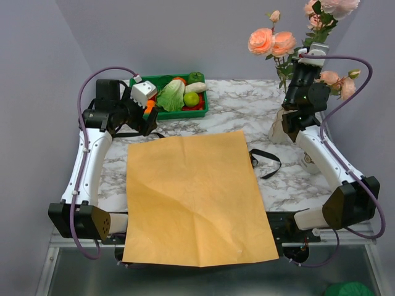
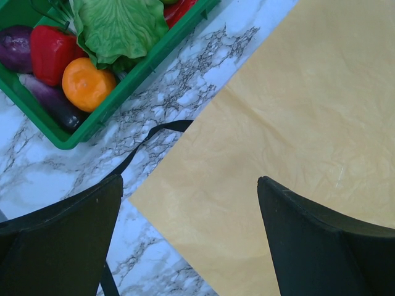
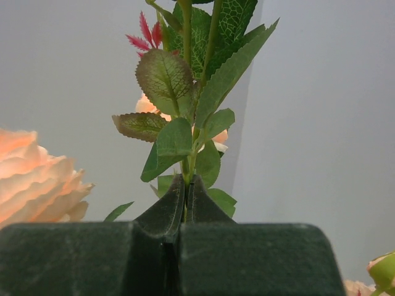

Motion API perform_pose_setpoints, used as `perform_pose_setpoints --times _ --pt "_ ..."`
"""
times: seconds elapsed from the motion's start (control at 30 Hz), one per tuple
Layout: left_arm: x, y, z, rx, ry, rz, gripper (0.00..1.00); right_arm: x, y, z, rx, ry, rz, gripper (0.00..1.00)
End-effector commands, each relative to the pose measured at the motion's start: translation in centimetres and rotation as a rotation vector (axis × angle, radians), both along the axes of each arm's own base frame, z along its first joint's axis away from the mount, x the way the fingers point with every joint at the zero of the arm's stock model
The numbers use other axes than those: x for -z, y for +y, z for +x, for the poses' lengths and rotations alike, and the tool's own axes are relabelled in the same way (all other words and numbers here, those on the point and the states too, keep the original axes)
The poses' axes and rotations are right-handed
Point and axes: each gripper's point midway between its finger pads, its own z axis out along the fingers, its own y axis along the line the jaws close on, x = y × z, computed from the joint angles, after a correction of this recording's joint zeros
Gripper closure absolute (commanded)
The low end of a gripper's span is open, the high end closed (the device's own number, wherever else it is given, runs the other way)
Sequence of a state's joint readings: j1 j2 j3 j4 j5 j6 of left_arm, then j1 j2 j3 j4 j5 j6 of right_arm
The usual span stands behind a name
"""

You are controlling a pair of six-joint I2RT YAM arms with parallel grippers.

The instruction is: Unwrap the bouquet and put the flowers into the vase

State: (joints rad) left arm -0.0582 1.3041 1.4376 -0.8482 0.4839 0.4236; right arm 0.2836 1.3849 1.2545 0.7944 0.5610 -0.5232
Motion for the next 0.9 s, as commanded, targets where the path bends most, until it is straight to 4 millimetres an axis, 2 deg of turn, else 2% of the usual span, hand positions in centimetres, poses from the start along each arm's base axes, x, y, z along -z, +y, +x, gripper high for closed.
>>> perform_pose_setpoints --times 0.0,0.23,0.37,0.53,0.63,0.67,0.7,0.73,0.77,0.87 --pt "-0.2 0.4 0.7 -0.002 -0.021 0.014 0.01 -1.2 -2.3 -1.1 0.088 -0.112 0.045 0.99" --pt "0.2 0.3 0.9 0.002 -0.012 0.016 0.01 1.1 -2.8 -0.8 0.098 -0.075 0.070 0.99" --pt "0.4 0.3 0.8 0.002 -0.008 0.014 0.01 4.2 -2.7 -0.5 0.088 0.029 0.090 0.98" --pt "0.5 0.3 0.6 -0.001 -0.013 0.013 0.01 7.3 -2.4 -1.2 0.053 0.111 0.150 0.76" --pt "0.4 0.3 0.4 -0.001 -0.012 0.011 0.01 7.8 -2.2 -2.5 0.054 0.128 0.186 0.43" --pt "0.3 0.4 0.4 -0.002 -0.017 0.012 0.01 8.5 -2.1 -2.6 0.054 0.168 0.186 0.24" --pt "0.2 0.3 0.3 -0.001 -0.019 0.010 0.01 8.7 -2.0 -2.8 0.047 0.178 0.201 0.17" --pt "0.1 0.3 0.2 -0.001 -0.020 0.008 0.01 8.1 -1.6 -3.5 0.015 0.162 0.240 0.12" --pt "0.0 0.3 0.1 -0.003 -0.020 0.005 0.01 9.1 -1.3 -3.7 0.006 0.211 0.241 0.09" --pt "-0.3 0.2 -0.1 -0.005 -0.024 -0.004 0.01 9.2 0.1 -5.1 -0.052 0.230 0.256 0.03"
